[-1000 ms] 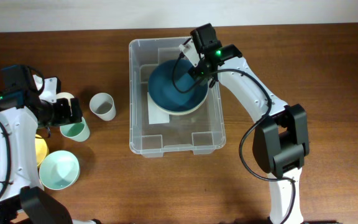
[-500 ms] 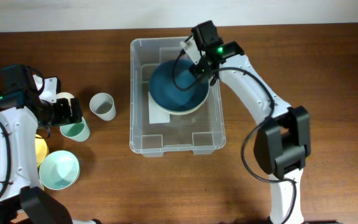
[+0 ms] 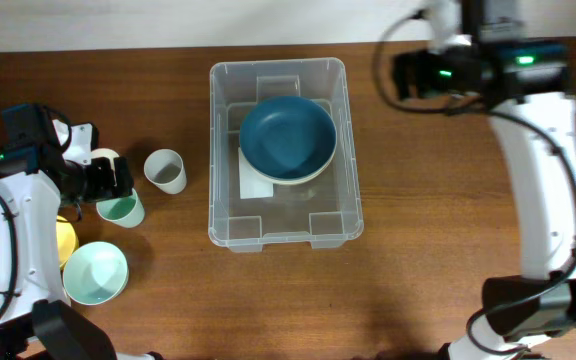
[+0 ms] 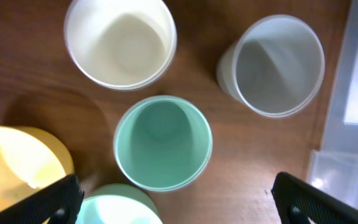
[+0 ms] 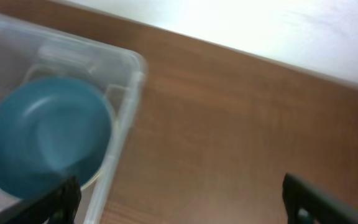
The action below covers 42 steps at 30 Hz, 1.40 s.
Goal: Pack container
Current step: 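Raise the right gripper away and move the left gripper toward the cups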
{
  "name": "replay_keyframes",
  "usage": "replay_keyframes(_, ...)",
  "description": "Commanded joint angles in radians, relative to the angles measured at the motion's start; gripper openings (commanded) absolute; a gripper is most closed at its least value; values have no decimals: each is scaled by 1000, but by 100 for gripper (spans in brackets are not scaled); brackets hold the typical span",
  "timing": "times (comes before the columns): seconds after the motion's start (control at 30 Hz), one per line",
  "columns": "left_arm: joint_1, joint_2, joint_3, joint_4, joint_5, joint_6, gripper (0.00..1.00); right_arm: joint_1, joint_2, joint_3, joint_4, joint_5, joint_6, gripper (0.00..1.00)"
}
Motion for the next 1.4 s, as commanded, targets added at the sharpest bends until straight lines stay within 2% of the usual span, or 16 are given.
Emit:
replay_keyframes(0.0, -59, 2, 69, -55, 27, -5, 99, -138, -37, -2, -124, -89, 146, 99)
replay_keyframes(0.17, -211, 2, 169, -107, -106, -36, 100, -235, -37, -3, -254, -139, 146, 99)
replay_keyframes(0.3, -278, 2, 206, -98, -111, -41, 100, -246, -37, -3, -274, -133, 134, 99)
replay_keyframes(0.43, -203, 2, 247, -101, -125, -165, 100, -245, -37, -3, -273, -132, 134, 99)
replay_keyframes(0.73, 95, 36, 289, -42, -101, -191, 100, -245, -37, -3, -273, -133, 134, 99)
replay_keyframes(1.27, 106, 383, 289, 44, -64, -210, 99, -245, -37, -3, -285, -132, 134, 99)
replay_keyframes(1.33, 107, 409, 289, 66, -53, -210, 97, -245, -37, -3, -287, -132, 130, 99)
replay_keyframes(1.37, 106, 418, 289, 75, -53, -210, 93, -245, -37, -3, -288, -132, 130, 99)
